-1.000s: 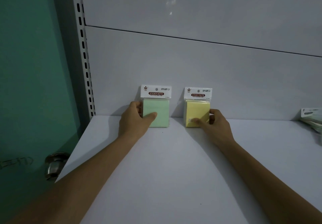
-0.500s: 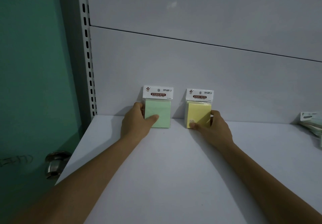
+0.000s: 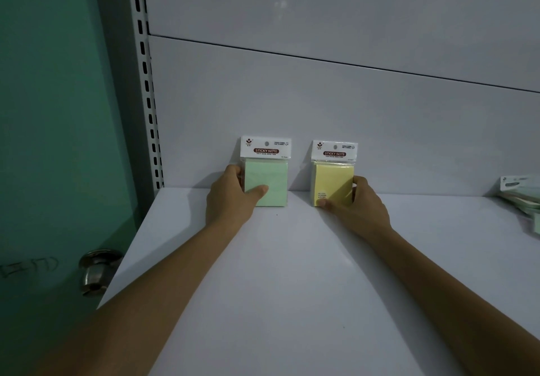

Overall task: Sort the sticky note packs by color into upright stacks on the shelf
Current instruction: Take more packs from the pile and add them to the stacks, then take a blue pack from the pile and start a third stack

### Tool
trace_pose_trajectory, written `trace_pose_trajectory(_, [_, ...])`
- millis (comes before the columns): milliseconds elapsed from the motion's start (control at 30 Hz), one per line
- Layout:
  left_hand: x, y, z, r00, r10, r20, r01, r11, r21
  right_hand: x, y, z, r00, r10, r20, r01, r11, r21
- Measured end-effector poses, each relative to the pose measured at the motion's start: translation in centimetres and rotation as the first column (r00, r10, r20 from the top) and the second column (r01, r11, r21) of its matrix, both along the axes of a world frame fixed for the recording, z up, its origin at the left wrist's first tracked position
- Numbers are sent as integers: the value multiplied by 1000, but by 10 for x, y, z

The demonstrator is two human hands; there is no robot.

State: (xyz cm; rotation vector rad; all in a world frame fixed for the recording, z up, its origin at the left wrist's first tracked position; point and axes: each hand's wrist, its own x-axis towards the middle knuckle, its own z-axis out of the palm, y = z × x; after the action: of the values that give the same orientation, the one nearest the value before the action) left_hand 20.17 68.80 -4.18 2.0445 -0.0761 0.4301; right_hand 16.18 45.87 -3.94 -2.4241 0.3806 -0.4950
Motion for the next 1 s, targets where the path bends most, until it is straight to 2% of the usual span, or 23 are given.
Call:
trace_pose_trajectory(200, [0, 0, -1, 1000, -9, 5, 9, 1000, 3, -1, -2, 0, 1000, 10, -3, -10, 1000, 7])
trace_pose_trajectory(367, [-7, 1, 6, 999, -32, -32, 33, 999, 35, -13, -10, 13, 992, 123, 5, -119, 940, 320])
trace_pose_trajectory(500, [-17, 2, 17, 998, 22, -57, -21, 1000, 12, -36, -22, 19, 990, 140, -11, -125, 914, 387])
trace_pose_trajectory(600, [-35, -6, 29, 986, 155, 54, -162, 973, 162, -65, -37, 17, 992, 126, -23, -111, 935, 336])
trace_pose_trajectory(667, [-52, -21, 40, 973, 161, 168, -199, 948, 248, -87, -50, 18, 992, 121, -36, -106, 955, 277])
trace_pose_trajectory(833, [-105, -98, 61, 954, -76, 291, -55, 907, 418, -149, -95, 28, 997, 56, -57, -58, 998, -33])
trace_pose_trajectory(1000, [-177, -204, 51, 889, -380, 256, 168, 789, 590, -227, -164, 31, 998, -25, -60, 13, 979, -204])
